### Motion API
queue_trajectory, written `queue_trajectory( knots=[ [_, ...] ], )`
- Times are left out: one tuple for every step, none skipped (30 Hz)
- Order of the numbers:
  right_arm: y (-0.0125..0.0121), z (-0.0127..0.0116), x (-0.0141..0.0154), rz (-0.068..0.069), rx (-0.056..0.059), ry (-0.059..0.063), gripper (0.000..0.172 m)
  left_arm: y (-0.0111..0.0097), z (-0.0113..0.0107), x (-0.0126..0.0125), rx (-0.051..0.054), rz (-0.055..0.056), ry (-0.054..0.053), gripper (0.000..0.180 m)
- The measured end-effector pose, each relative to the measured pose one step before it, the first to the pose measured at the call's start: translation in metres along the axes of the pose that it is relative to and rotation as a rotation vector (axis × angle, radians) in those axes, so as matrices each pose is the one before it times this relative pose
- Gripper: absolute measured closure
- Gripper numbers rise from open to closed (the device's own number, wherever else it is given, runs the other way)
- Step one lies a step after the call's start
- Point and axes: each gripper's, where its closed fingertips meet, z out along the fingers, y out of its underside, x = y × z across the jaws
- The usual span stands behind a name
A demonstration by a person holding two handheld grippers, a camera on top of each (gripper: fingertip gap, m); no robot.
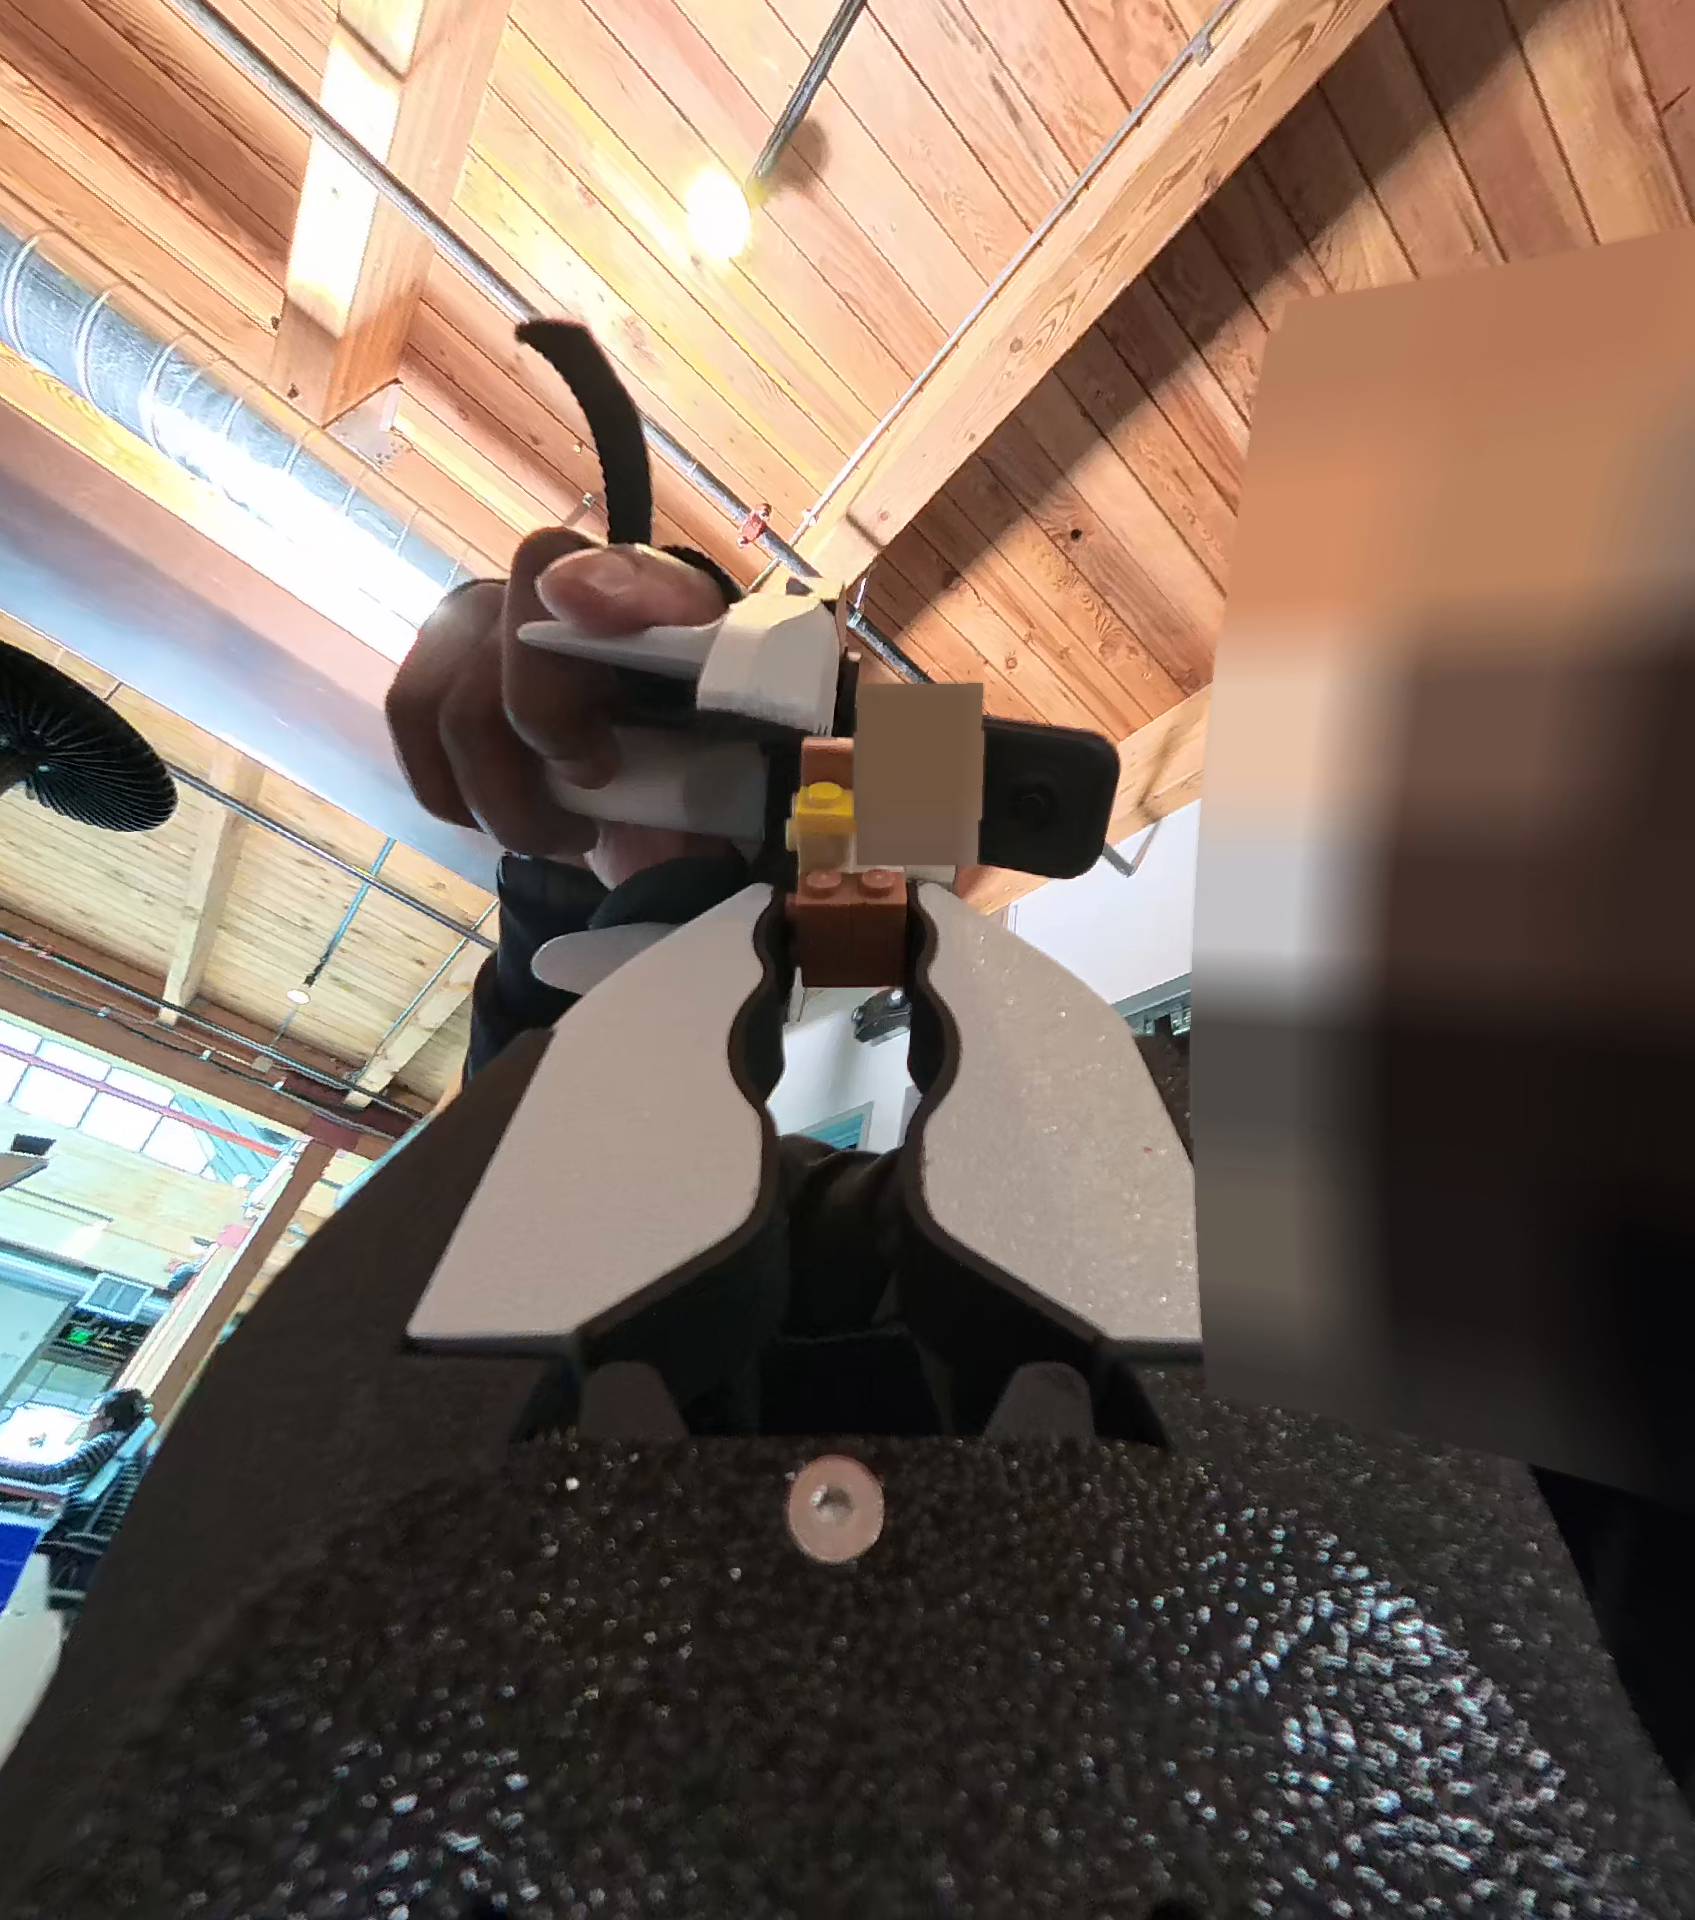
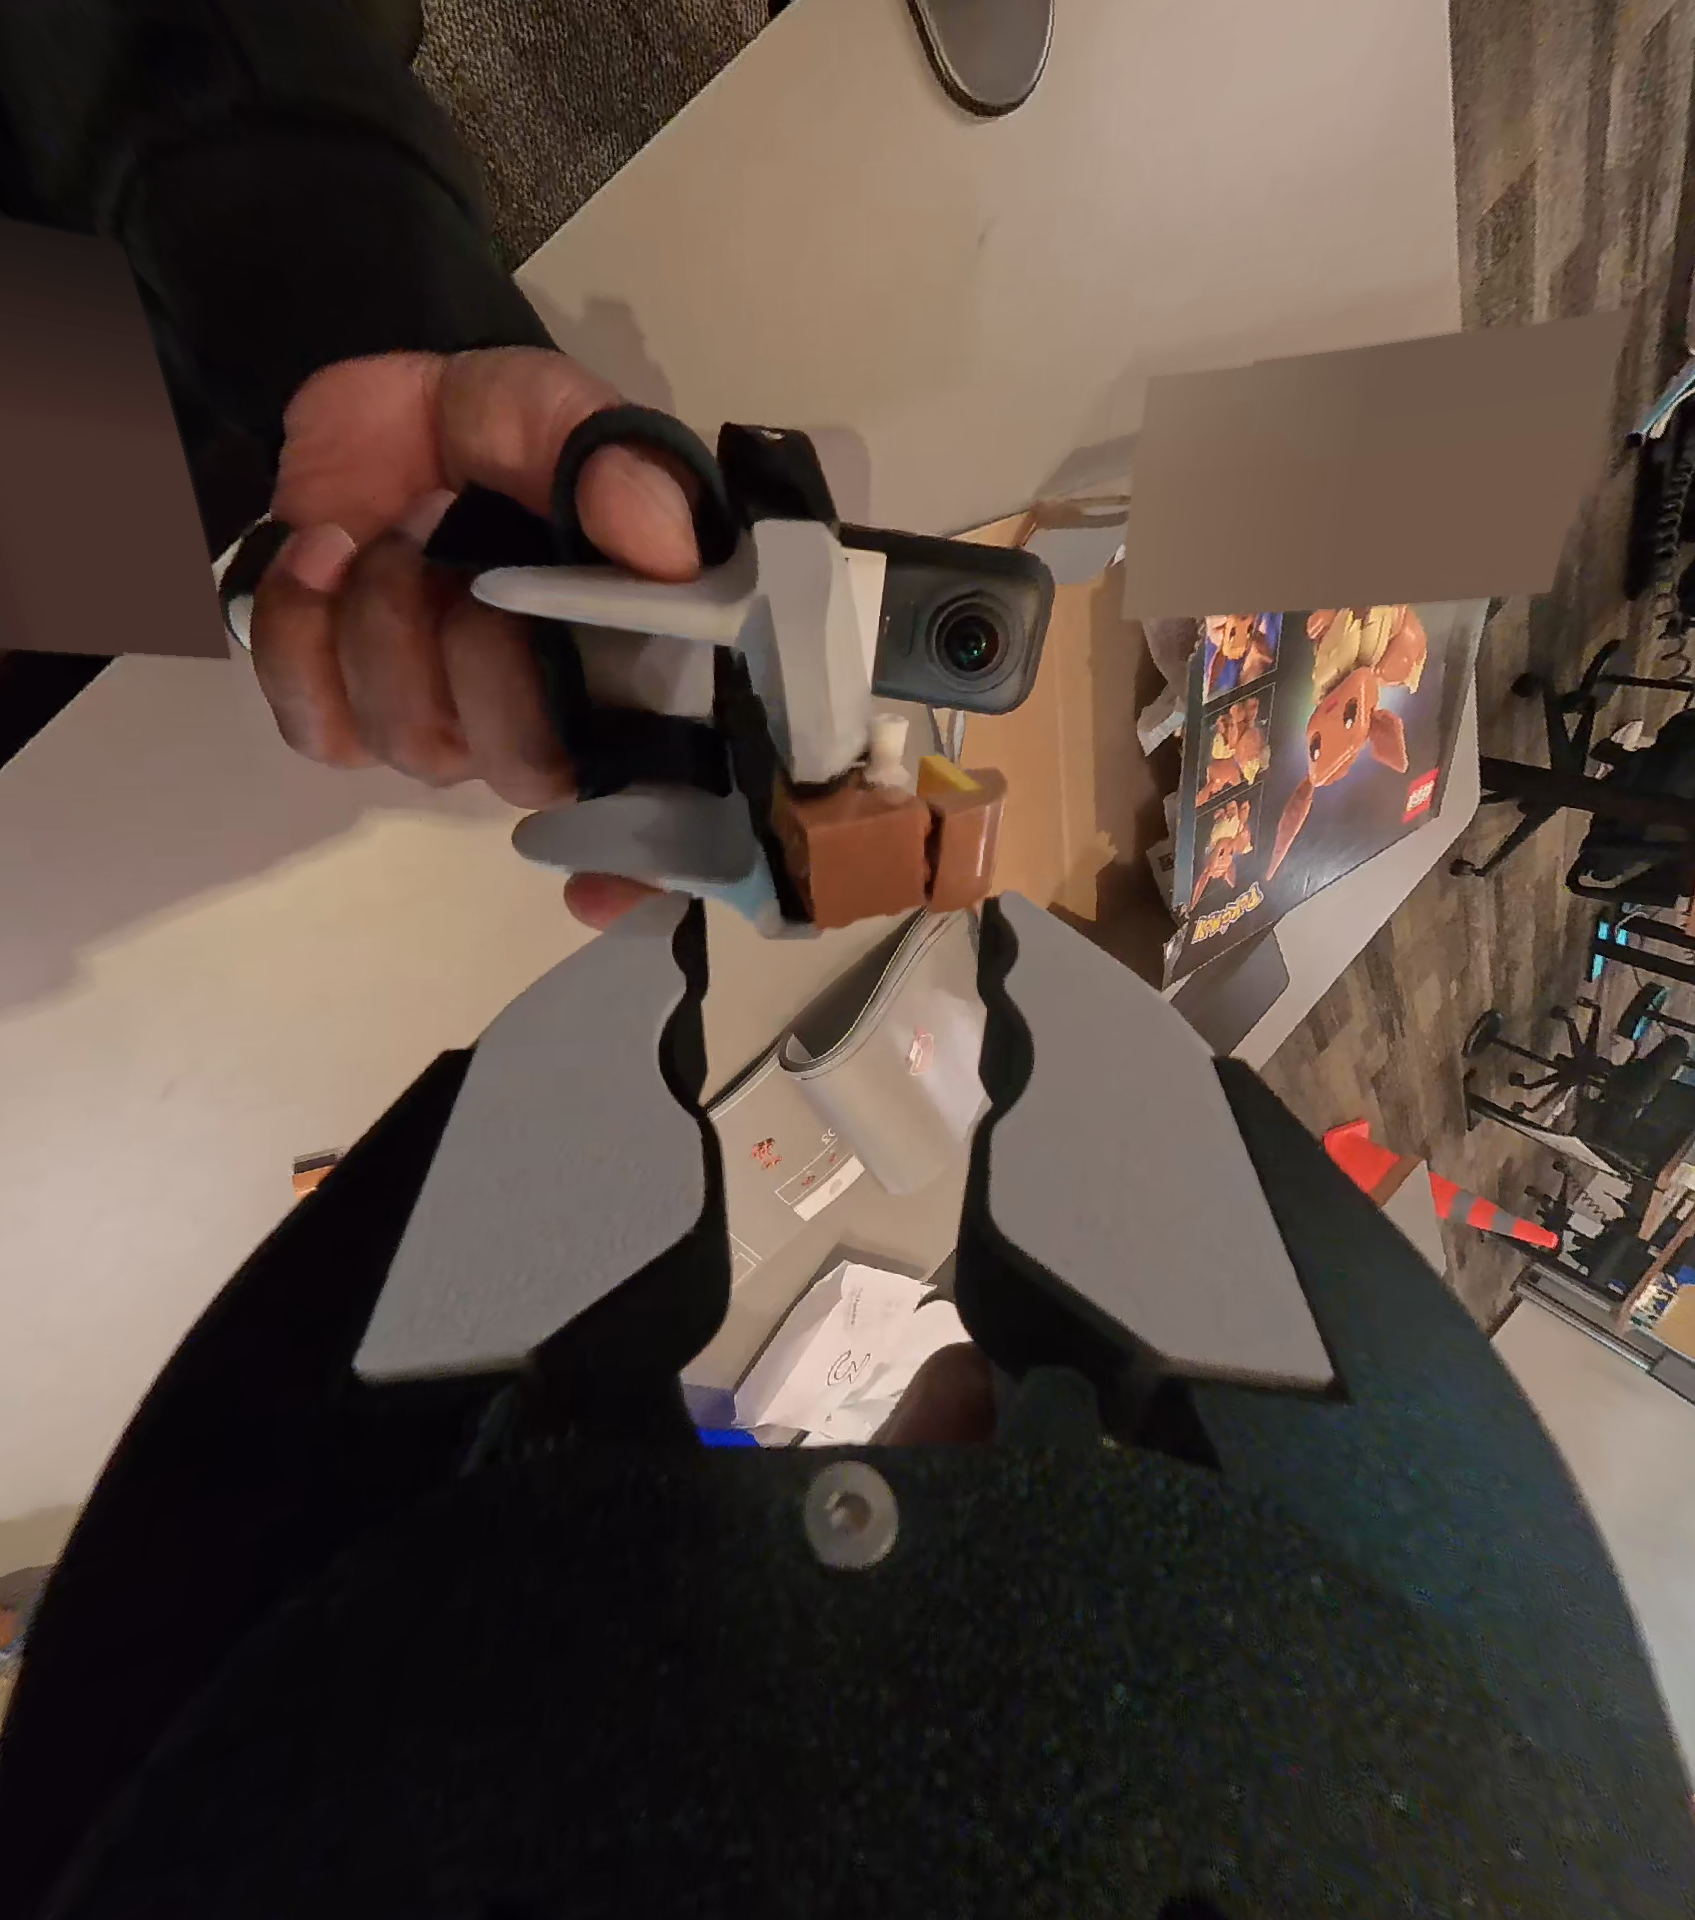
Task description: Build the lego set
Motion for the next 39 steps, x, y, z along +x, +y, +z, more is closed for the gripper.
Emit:
queue_trajectory(
  knots=[
    [0.00021,-0.00138,0.00047,-0.0002,0.0030,0.0064,0.121,0.00010,-0.00007,-0.00073,-0.0031,-0.0038,-0.0060,0.162],
    [0.00018,-0.00164,0.00038,0.0009,0.0037,0.0056,0.121,0.00026,-0.00010,-0.00083,-0.0054,0.0043,-0.0082,0.162],
    [-0.00024,-0.00216,0.00075,-0.0009,0.0061,0.0087,0.121,-0.00002,-0.00027,-0.00060,-0.0035,0.0017,-0.0068,0.162],
    [-0.00082,-0.00237,0.00083,-0.0006,0.0086,0.0084,0.121,-0.00039,-0.00020,-0.00038,-0.0001,-0.0045,-0.0035,0.162],
    [-0.00106,-0.00228,0.00088,0.0017,0.0083,0.0060,0.121,-0.00042,-0.00008,-0.00038,0.0010,-0.0088,-0.0017,0.162],
    [-0.00125,-0.00203,0.00074,0.0032,0.0072,0.0038,0.120,0.00019,0.00008,-0.00054,-0.0012,-0.0072,-0.0027,0.162],
    [-0.00170,-0.00175,0.00065,0.0013,0.0090,0.0020,0.120,0.00090,0.00024,-0.00049,-0.0052,-0.0037,-0.0021,0.162],
    [-0.00157,-0.00151,0.00030,-0.0005,0.0075,0.0000,0.120,0.00152,0.00054,-0.00051,-0.0083,-0.0038,-0.0016,0.162],
    [-0.00127,-0.00106,0.00039,-0.0011,0.0047,0.0001,0.120,0.00181,0.00056,-0.00080,-0.0085,-0.0044,-0.0029,0.162],
    [-0.00074,-0.00066,-0.00022,-0.0010,0.0019,-0.0034,0.120,0.00185,0.00063,-0.00132,-0.0081,-0.0034,-0.0063,0.161],
    [-0.00081,-0.00049,-0.00053,-0.0015,0.0027,-0.0045,0.120,0.00193,0.00059,-0.00124,-0.0087,-0.0023,-0.0058,0.162],
    [-0.00065,-0.00035,-0.00045,-0.0006,0.0030,-0.0038,0.121,0.00178,0.00051,-0.00136,-0.0083,-0.0029,-0.0063,0.162],
    [0.00008,0.00004,-0.00072,-0.0011,-0.0011,-0.0046,0.122,0.00179,0.00042,-0.00143,-0.0093,-0.0037,-0.0067,0.161],
    [-0.00019,-0.00005,-0.00093,-0.0004,0.0016,-0.0055,0.124,0.00162,0.00027,-0.00121,-0.0086,-0.0014,-0.0061,0.161],
    [-0.00022,-0.00005,-0.00137,0.0007,0.0026,-0.0077,0.126,0.00108,0.00023,-0.00062,-0.0057,0.0000,-0.0032,0.161],
    [0.00034,0.00011,-0.00179,0.0027,0.0000,-0.0100,0.129,0.00025,0.00010,-0.00048,-0.0022,-0.0004,-0.0027,0.161],
    [0.00084,0.00040,-0.00171,0.0036,-0.0019,-0.0088,0.132,0.00007,-0.00025,-0.00077,-0.0029,0.0008,-0.0061,0.161],
    [0.00085,0.00044,-0.00140,0.0022,-0.0024,-0.0050,0.135,0.00019,-0.00037,-0.00094,-0.0051,0.0036,-0.0087,0.161],
    [0.00041,0.00044,-0.00181,0.0000,0.0012,-0.0062,0.138,0.00067,-0.00022,-0.00075,-0.0095,0.0049,-0.0082,0.161],
    [0.00039,0.00032,-0.00172,0.0007,0.0013,-0.0048,0.139,0.00144,-0.00020,-0.00084,-0.0159,0.0019,-0.0089,0.162],
    [0.00042,-0.00002,-0.00104,0.0024,0.0010,-0.0037,0.139,0.00129,-0.00021,-0.00086,-0.0141,0.0053,-0.0085,0.161],
    [-0.00014,-0.00004,-0.00126,0.0038,0.0041,-0.0057,0.139,0.00176,0.00004,-0.00021,-0.0146,0.0055,-0.0038,0.161],
    [-0.00033,-0.00018,-0.00127,0.0025,0.0054,-0.0066,0.139,0.00163,0.00019,0.00013,-0.0125,0.0014,0.0001,0.161],
    [-0.00014,-0.00017,-0.00145,-0.0005,0.0029,-0.0069,0.139,0.00173,0.00023,-0.00009,-0.0128,-0.0049,0.0007,0.161],
    [0.00011,-0.00020,-0.00139,-0.0034,0.0015,-0.0043,0.139,0.00160,0.00017,-0.00029,-0.0108,-0.0029,-0.0007,0.161],
    [0.00002,-0.00014,-0.00141,-0.0066,0.0017,-0.0033,0.139,0.00168,0.00019,-0.00032,-0.0127,-0.0009,-0.0028,0.161],
    [-0.00016,-0.00008,-0.00101,-0.0058,0.0023,0.0003,0.139,0.00132,0.00012,-0.00015,-0.0105,0.0007,-0.0021,0.161],
    [-0.00003,-0.00012,-0.00083,-0.0013,0.0018,0.0024,0.139,0.00091,0.00005,-0.00014,-0.0093,0.0003,-0.0027,0.161],
    [-0.00008,-0.00019,-0.00069,-0.0027,0.0014,0.0034,0.139,0.00100,0.00019,-0.00023,-0.0093,0.0029,-0.0051,0.161],
    [-0.00011,-0.00018,-0.00045,-0.0053,0.0019,0.0072,0.139,0.00063,0.00007,-0.00006,-0.0078,0.0040,-0.0058,0.162],
    [-0.00027,-0.00021,0.00002,-0.0044,0.0023,0.0121,0.139,0.00004,-0.00013,0.00007,-0.0049,0.0054,-0.0047,0.162],
    [-0.00047,-0.00026,-0.00077,-0.0036,0.0031,0.0078,0.139,0.00117,0.00015,0.00013,-0.0123,0.0050,-0.0052,0.162],
    [-0.00002,-0.00020,-0.00082,-0.0037,0.0005,0.0067,0.139,0.00106,0.00015,-0.00029,-0.0113,0.0043,-0.0079,0.162],
    [0.00014,-0.00026,-0.00012,-0.0048,0.0000,0.0114,0.139,0.00009,-0.00005,-0.00023,-0.0038,0.0050,-0.0067,0.162],
    [0.00005,-0.00036,-0.00017,-0.0018,0.0003,0.0095,0.140,0.00028,0.00016,0.00001,-0.0038,0.0034,-0.0041,0.162],
    [-0.00011,-0.00030,-0.00020,-0.0004,-0.0001,0.0078,0.140,0.00030,0.00016,0.00007,-0.0030,0.0019,-0.0025,0.162],
    [-0.00006,-0.00040,-0.00057,-0.0001,0.0008,0.0052,0.140,0.00072,0.00025,0.00004,-0.0049,-0.0005,-0.0016,0.162],
    [-0.00003,-0.00040,-0.00097,0.0006,-0.0001,0.0019,0.140,0.00114,0.00039,-0.00020,-0.0072,-0.0009,-0.0023,0.162],
    [0.00014,-0.00036,-0.00101,0.0012,0.0007,0.0000,0.140,0.00132,0.00043,-0.00024,-0.0082,0.0004,-0.0028,0.162]
  ],
)
